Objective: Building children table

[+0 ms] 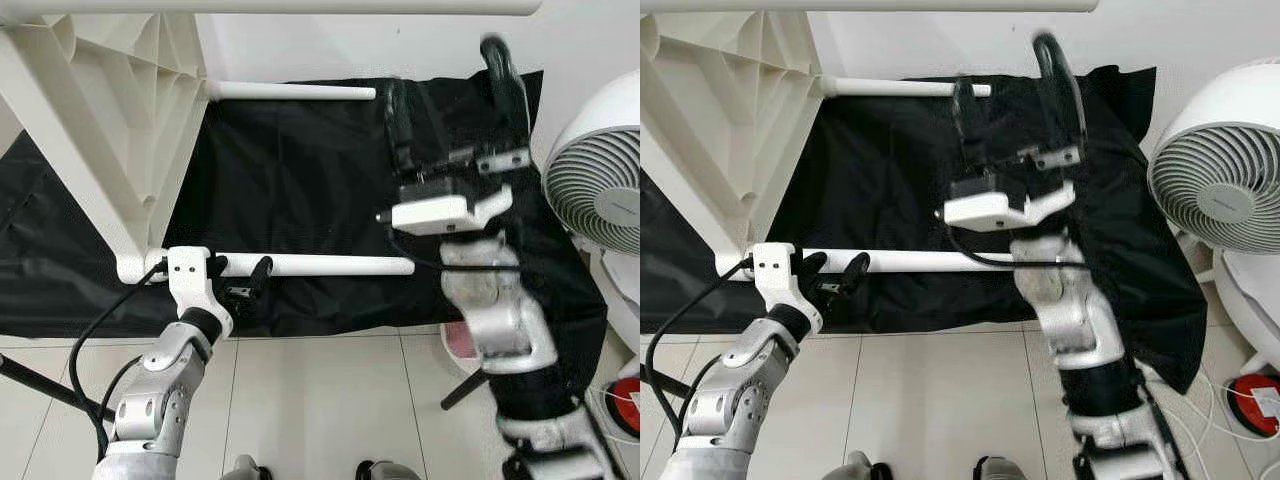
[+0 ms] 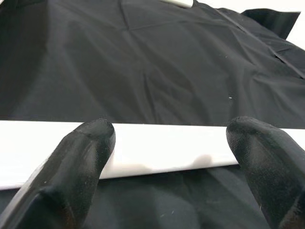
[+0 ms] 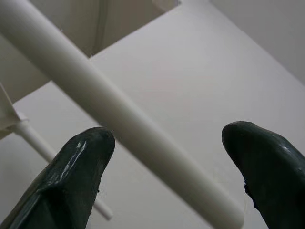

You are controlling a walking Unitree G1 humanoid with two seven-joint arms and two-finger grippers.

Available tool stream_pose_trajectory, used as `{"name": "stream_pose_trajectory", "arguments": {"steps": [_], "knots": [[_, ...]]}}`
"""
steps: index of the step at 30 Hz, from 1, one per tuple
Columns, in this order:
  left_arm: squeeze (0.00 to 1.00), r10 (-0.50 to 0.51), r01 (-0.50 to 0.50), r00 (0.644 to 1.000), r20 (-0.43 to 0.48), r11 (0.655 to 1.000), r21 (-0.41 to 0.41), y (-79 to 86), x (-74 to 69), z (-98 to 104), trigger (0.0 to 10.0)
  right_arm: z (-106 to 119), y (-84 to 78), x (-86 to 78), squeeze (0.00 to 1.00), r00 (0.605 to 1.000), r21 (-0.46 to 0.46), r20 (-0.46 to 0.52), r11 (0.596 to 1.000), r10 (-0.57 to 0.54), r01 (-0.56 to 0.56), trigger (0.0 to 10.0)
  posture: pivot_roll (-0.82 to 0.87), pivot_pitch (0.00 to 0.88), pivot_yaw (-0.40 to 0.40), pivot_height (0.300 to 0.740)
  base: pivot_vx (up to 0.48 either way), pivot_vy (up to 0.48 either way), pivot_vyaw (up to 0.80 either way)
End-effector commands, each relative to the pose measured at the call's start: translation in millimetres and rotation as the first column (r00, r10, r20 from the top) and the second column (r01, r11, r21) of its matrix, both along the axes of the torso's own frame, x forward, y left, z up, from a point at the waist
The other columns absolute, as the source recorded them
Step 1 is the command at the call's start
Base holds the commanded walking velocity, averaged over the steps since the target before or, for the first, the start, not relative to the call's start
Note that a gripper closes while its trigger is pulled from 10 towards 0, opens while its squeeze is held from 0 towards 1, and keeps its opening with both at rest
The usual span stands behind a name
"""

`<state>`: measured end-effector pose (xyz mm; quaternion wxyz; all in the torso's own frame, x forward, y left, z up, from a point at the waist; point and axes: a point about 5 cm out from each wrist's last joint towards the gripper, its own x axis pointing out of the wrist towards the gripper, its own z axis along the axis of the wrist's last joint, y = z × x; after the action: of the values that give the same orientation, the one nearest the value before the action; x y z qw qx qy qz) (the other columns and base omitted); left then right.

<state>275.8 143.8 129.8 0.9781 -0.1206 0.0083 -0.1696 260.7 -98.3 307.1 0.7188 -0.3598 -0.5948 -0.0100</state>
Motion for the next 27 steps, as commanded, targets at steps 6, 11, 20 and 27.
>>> {"name": "stream_pose_trajectory", "arguments": {"steps": [6, 11, 20, 27], "knots": [[0.00, -0.015, 0.015, 1.000, -0.019, 1.000, 0.014, -2.9, 0.4, -2, 10.0, 9, 10.0, -1.8, 0.00, 0.996, -0.070, 0.058, 0.996, 0.064, -0.060, 10.0, -0.05, 0.091, 0.080, 0.740, 0.000, 0.000, 0.00], [0.00, -0.030, 0.030, 0.999, -0.012, 0.999, 0.017, -8.7, 0.7, -1, 10.0, 17, 19.2, 3.7, 0.00, 0.992, -0.132, 0.021, 0.984, 0.121, -0.117, 10.0, -0.05, 0.094, 0.070, 0.740, 0.000, 0.000, 0.00], [0.00, -0.042, 0.042, 0.999, -0.006, 0.999, 0.021, -13.4, 0.6, 0, 10.0, 31, 30.1, 20.6, 0.00, 0.987, -0.274, -0.095, 0.950, 0.131, -0.152, 10.0, -0.05, 0.092, 0.066, 0.740, 0.000, 0.000, 0.00], [0.00, -0.050, 0.050, 0.999, -0.002, 0.999, 0.015, -16.3, 0.9, 1, 10.0, 42, 38.8, 29.9, 0.00, 0.987, -0.385, -0.105, 0.911, 0.118, -0.150, 10.0, -0.06, 0.081, 0.054, 0.740, 0.000, 0.000, 0.00]]}}
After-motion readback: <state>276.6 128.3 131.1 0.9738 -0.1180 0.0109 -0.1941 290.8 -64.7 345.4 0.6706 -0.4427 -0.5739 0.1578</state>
